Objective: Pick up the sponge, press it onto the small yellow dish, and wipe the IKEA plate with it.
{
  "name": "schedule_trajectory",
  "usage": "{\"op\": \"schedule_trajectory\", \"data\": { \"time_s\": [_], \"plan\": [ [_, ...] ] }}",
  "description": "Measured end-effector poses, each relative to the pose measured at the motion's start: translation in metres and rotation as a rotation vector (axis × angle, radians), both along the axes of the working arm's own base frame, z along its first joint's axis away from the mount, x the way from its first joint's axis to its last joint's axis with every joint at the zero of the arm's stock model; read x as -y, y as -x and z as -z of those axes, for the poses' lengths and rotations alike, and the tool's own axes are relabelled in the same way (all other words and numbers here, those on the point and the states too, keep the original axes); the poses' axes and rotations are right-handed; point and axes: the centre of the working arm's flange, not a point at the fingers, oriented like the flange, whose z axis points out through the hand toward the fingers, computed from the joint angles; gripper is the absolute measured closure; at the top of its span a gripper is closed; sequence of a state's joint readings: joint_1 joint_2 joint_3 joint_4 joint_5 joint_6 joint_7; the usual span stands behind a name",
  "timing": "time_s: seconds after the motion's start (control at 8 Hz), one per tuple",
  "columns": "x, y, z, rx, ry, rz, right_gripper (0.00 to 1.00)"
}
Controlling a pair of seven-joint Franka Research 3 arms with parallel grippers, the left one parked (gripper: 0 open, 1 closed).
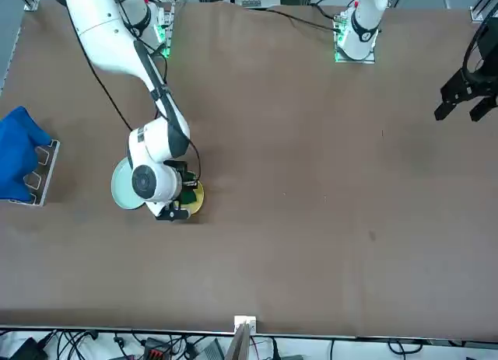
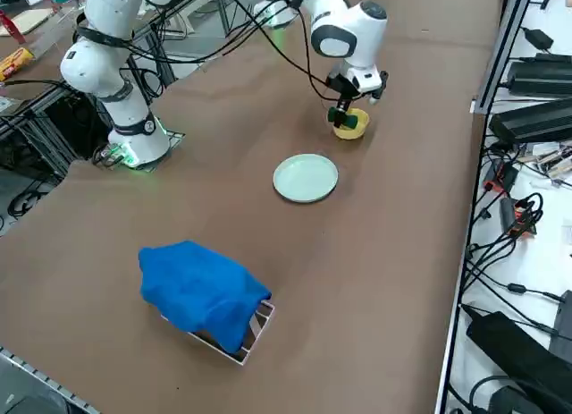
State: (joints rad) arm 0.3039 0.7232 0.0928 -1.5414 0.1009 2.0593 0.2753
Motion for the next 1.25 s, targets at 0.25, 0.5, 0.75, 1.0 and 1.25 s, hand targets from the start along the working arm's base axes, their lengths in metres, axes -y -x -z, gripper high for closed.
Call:
{"op": "schedule_trajectory", "data": {
  "time_s": [0.25, 0.5, 0.75, 1.0, 1.25],
  "plan": [
    [0.0007, -0.0011, 0.0017, 0.007, -0.006, -0.016, 0.78],
    [0.0027, -0.0024, 0.0035, 0.011, -0.009, -0.021, 0.78],
    [0.0040, -0.0031, 0.0070, 0.013, -0.011, -0.024, 0.78],
    [0.0039, -0.0040, 0.0097, 0.020, -0.014, -0.024, 0.78],
    [0.0039, -0.0046, 0.0101, 0.025, -0.015, -0.024, 0.78]
  ]
}}
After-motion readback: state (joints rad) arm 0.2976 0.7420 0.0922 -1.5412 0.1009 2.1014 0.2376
